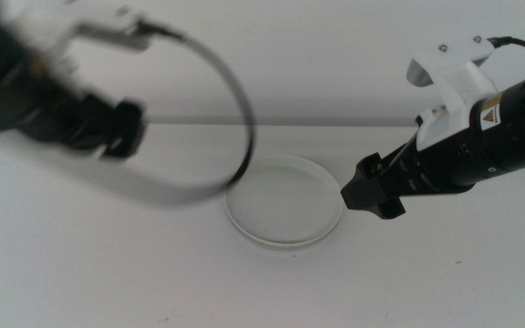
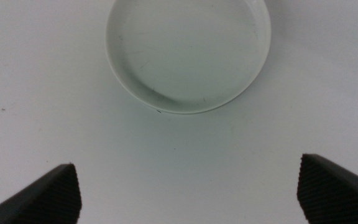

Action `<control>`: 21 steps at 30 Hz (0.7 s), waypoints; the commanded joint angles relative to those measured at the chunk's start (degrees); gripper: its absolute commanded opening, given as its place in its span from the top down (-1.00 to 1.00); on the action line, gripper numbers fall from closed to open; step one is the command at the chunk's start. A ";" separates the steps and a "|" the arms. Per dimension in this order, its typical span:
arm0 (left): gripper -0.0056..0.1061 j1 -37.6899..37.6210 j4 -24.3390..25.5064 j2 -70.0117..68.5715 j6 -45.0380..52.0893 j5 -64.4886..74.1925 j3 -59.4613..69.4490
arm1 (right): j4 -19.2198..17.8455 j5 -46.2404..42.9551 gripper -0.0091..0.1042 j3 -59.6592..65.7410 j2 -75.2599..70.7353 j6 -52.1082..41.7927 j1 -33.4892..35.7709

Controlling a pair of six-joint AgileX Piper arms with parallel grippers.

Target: Stack the three bowls on top of each other.

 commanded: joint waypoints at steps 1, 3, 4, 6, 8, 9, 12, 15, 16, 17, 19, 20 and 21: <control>-0.78 0.09 1.90 -8.75 -2.14 -5.49 7.59 | -0.37 -0.51 -0.81 0.19 -0.45 -0.12 0.17; -0.78 0.09 3.38 -14.65 -2.17 -10.92 13.66 | -0.37 -0.51 -0.81 0.19 -0.45 -0.12 0.17; -0.78 0.09 3.69 -16.97 -2.17 -13.40 16.34 | -0.37 -0.51 -0.81 0.19 -0.45 -0.12 0.17; -0.78 0.09 4.42 -22.35 -2.17 -17.01 20.47 | -0.37 -0.51 -0.81 0.19 -0.45 -0.12 0.17; -0.78 0.09 4.39 -27.13 -2.17 -19.25 23.93 | -0.37 -0.51 -0.81 0.19 -0.45 -0.12 0.17; -0.78 0.09 4.39 -28.82 -2.17 -19.83 24.95 | -0.37 -0.51 -0.81 0.19 -0.45 -0.12 0.17; -0.78 0.09 3.91 -33.88 -2.17 -20.59 27.28 | -0.37 -0.51 -0.81 0.19 -0.45 -0.12 0.17; -0.78 0.09 3.38 -37.62 -2.17 -20.89 27.86 | -0.37 -0.51 -0.81 0.19 -0.45 -0.12 0.17; -0.78 0.09 2.57 -38.27 -2.04 -20.89 27.86 | -0.37 -0.51 -0.81 0.19 -0.45 -0.12 0.17; -0.78 0.09 1.39 -38.92 -2.04 -21.35 27.86 | -0.37 -0.51 -0.81 0.19 -0.45 -0.12 0.17; -0.78 0.09 0.72 -39.91 -2.04 -21.90 27.86 | -0.37 -0.51 -0.81 0.19 -0.45 -0.12 0.17; -0.78 0.09 0.72 -40.19 -2.04 -22.01 27.86 | -0.37 -0.51 -0.81 0.19 -0.45 -0.12 0.17; -0.78 0.09 0.96 -40.30 -2.04 -22.01 27.86 | -0.37 -0.51 -0.81 0.19 -0.45 -0.12 0.17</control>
